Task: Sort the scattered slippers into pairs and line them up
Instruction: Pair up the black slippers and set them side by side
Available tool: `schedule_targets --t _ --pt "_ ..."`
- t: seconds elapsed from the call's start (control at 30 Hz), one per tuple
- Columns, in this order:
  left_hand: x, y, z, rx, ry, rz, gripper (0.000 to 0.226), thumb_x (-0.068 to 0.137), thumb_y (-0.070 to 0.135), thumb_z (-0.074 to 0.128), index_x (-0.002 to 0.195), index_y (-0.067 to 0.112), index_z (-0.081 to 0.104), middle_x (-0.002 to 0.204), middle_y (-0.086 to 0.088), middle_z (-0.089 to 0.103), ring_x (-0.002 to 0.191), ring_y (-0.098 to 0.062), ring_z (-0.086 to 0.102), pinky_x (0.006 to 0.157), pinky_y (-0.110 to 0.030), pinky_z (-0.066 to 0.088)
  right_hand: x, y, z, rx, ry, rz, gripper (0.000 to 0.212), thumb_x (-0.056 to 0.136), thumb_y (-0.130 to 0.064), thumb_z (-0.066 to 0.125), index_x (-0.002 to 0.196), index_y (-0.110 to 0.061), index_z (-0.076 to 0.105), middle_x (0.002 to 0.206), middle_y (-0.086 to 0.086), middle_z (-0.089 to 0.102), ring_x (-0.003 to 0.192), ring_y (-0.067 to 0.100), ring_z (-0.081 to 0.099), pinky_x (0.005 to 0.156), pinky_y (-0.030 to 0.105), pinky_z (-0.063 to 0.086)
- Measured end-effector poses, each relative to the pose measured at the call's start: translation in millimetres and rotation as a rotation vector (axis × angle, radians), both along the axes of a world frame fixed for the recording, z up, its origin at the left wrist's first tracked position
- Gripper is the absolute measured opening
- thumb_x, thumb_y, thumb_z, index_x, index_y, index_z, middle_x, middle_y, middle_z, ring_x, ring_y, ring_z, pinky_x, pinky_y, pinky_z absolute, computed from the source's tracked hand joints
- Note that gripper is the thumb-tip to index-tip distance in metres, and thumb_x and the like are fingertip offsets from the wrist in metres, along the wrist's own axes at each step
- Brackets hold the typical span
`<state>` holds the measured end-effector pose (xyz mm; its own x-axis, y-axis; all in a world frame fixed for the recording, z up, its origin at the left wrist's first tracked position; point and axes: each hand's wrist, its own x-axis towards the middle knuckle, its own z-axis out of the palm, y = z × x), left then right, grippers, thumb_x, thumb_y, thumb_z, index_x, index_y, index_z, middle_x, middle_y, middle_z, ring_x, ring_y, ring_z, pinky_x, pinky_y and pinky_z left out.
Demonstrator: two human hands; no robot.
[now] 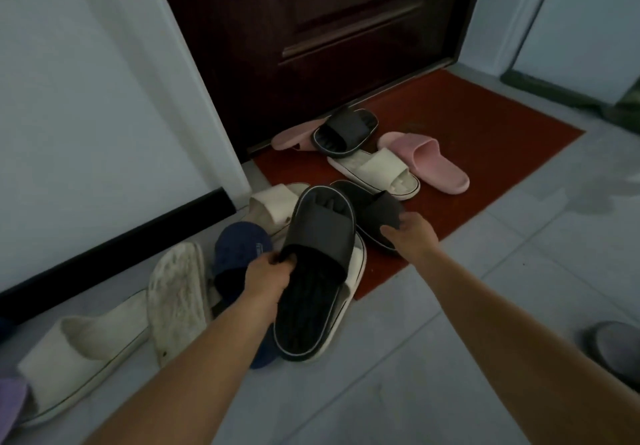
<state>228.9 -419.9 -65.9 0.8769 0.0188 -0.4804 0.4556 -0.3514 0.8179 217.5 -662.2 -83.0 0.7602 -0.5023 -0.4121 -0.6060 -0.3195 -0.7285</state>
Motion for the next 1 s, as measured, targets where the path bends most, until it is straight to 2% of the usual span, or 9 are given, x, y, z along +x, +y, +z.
schedule_targets --t 0.17,0.27,0.33,0.43,0.53,0.63,0.7,0.77,1.0 --pt "-13.5 1.9 -28.2 -0.101 0.112 0.134 0.031 0.089 0.019 0.062 0.118 0.009 0.059 0.105 -0.018 0.067 0.095 -0.033 0.064 0.092 -0.048 0.051 19.3 2.4 -20.4 0.027 0.166 0.01 0.036 0.082 -0.027 0.069 0.105 -0.008 0.05 0.076 -0.001 0.048 0.066 0.015 0.051 0.05 0.023 0.038" --pt "-18.5 7.3 -38.6 -0.125 0.116 0.186 0.032 0.089 0.019 0.062 0.119 0.007 0.06 0.106 -0.017 0.067 0.097 -0.033 0.064 0.092 -0.049 0.051 25.8 6.6 -33.4 0.325 -0.03 -0.283 0.035 0.079 -0.007 0.064 0.112 0.002 0.058 0.094 0.012 0.064 0.085 0.029 0.065 0.065 0.03 0.05" --pt "-20.8 10.6 -43.8 -0.147 0.122 0.202 0.029 0.089 0.02 0.063 0.115 0.008 0.061 0.103 -0.015 0.068 0.094 -0.031 0.065 0.087 -0.045 0.054 25.6 8.5 -38.4 0.568 -0.165 -0.484 0.037 0.082 -0.002 0.058 0.119 0.003 0.054 0.118 0.019 0.062 0.088 0.023 0.063 0.079 0.032 0.051" --pt "-24.0 13.4 -48.1 -0.196 0.127 0.207 0.023 0.088 0.018 0.063 0.11 0.011 0.063 0.098 -0.012 0.069 0.09 -0.028 0.067 0.078 -0.038 0.055 27.4 8.6 -36.7 0.739 -0.189 -0.62 0.029 0.086 -0.017 0.062 0.113 -0.009 0.059 0.114 0.01 0.064 0.103 0.022 0.063 0.09 0.032 0.049" --pt "-37.6 13.9 -48.7 -0.236 0.161 0.175 0.023 0.088 0.016 0.063 0.109 0.007 0.063 0.098 -0.016 0.069 0.088 -0.03 0.067 0.079 -0.04 0.054 24.7 -1.5 -26.3 0.655 -0.206 -0.763 0.038 0.08 -0.036 0.069 0.111 -0.015 0.06 0.095 0.001 0.06 0.079 0.013 0.057 0.08 0.03 0.051" --pt "-74.7 9.8 -52.2 -0.19 0.248 0.075 0.017 0.088 0.018 0.064 0.103 0.009 0.065 0.091 -0.012 0.07 0.082 -0.027 0.068 0.072 -0.037 0.053 5.5 -19.5 -23.7 0.59 -0.31 -0.766 0.043 0.085 -0.039 0.062 0.12 -0.015 0.057 0.096 -0.002 0.056 0.079 0.011 0.051 0.078 0.027 0.048" --pt "-106.2 3.0 -56.0 -0.179 0.309 -0.042 0.015 0.086 0.014 0.066 0.1 0.01 0.068 0.085 -0.006 0.072 0.077 -0.02 0.068 0.068 -0.03 0.053 -12.7 -28.0 -15.3 0.62 -0.372 -0.739 0.019 0.086 -0.038 0.062 0.092 -0.02 0.06 0.072 -0.004 0.045 0.058 0.008 0.04 0.055 0.022 0.036" --pt "-135.6 -8.0 -60.6 -0.167 0.371 -0.166 0.02 0.084 0.01 0.068 0.103 0.006 0.068 0.089 -0.007 0.071 0.08 -0.019 0.067 0.072 -0.028 0.052 -29.4 -35.1 -6.6 0.591 -0.39 -0.666 0.024 0.086 -0.035 0.064 0.07 -0.021 0.052 0.062 -0.003 0.037 0.052 0.01 0.033 0.049 0.025 0.027" --pt "-197.5 -31.4 -64.3 -0.072 0.384 -0.422 0.027 0.083 0.009 0.069 0.108 0.002 0.066 0.098 -0.013 0.068 0.079 -0.017 0.063 0.07 -0.019 0.051 -96.9 -7.8 18.0 0.373 -0.251 -0.253 0.012 0.078 -0.035 0.069 0.079 -0.023 0.069 0.075 -0.006 0.069 0.071 0.01 0.063 0.056 0.019 0.045"
